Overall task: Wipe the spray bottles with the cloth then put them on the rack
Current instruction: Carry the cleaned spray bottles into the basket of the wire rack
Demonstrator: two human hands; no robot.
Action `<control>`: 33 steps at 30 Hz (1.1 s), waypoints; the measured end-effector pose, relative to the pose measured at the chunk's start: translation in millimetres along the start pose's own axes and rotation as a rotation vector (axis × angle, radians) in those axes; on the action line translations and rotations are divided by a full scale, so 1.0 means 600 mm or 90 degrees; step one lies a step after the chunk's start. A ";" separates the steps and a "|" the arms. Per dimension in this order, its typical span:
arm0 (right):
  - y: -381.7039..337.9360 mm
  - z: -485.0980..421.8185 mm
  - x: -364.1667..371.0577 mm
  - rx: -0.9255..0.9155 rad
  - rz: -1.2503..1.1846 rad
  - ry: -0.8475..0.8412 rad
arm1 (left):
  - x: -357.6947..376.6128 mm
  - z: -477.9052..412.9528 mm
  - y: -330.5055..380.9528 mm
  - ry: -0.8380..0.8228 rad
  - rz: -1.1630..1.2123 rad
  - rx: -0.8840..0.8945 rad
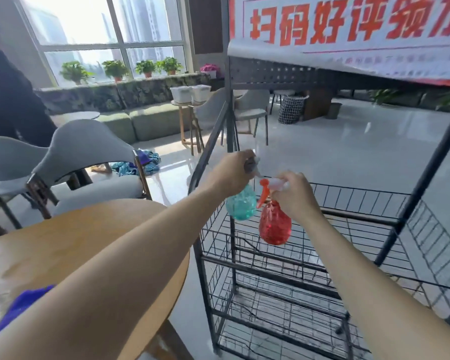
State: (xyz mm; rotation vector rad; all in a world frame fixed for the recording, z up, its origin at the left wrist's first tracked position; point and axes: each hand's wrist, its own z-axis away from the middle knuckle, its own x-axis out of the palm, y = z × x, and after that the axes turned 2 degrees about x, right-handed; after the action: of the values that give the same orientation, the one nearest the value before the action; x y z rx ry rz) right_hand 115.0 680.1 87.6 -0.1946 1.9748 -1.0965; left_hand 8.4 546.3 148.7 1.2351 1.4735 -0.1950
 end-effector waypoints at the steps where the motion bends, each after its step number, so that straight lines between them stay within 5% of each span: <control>1: 0.001 -0.003 0.000 -0.004 -0.003 0.002 | 0.014 0.000 -0.011 -0.010 -0.014 0.001; 10: -0.001 -0.042 0.024 -0.014 -0.006 0.041 | 0.062 -0.058 -0.062 0.086 -0.044 -0.019; 23: -0.020 -0.058 0.033 0.028 -0.020 0.019 | 0.021 -0.086 -0.031 0.037 0.034 -0.057; 33: -0.160 0.009 0.018 -0.032 -0.010 0.054 | -0.084 0.005 -0.004 0.073 -0.050 0.069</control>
State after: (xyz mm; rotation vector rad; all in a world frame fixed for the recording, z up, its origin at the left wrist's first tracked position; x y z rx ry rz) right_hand 88.5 613.2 152.4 -0.1931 2.0813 -1.0807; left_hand -1.9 514.7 186.7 1.2939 1.6309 -0.2640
